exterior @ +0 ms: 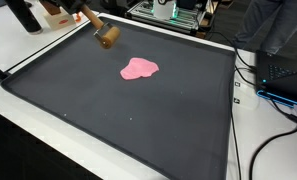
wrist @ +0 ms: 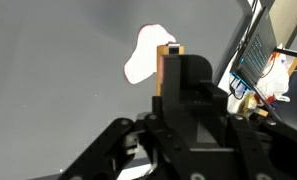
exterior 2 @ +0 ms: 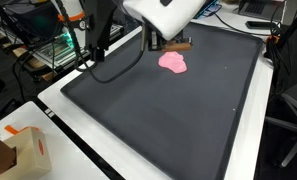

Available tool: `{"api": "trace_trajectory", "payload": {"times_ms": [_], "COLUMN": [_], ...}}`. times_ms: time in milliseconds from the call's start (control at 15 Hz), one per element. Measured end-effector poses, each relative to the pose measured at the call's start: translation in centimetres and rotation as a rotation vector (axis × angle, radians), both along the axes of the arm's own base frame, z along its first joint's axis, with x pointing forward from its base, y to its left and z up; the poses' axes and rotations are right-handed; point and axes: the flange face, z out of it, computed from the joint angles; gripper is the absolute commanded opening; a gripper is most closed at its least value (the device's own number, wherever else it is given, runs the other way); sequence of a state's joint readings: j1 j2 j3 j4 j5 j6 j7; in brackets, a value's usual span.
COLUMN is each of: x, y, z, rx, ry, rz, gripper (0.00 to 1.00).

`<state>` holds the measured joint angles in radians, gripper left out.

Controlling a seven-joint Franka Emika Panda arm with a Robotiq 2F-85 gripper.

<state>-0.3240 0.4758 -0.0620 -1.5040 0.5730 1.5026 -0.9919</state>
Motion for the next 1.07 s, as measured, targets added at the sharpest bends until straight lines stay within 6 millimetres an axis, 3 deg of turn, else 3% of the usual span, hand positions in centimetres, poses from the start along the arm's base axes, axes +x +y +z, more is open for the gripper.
{"api": "trace_trajectory", "payload": {"times_ms": [333, 1067], "x": [0.3, 1.3], "y": [-1.1, -2.1], "z": [-2.3, -5.4], "rx": [0.007, -0.037], "ry": [0.049, 0.064], "rz": [-0.063, -0.153], "gripper": [0.23, 0.23]}}
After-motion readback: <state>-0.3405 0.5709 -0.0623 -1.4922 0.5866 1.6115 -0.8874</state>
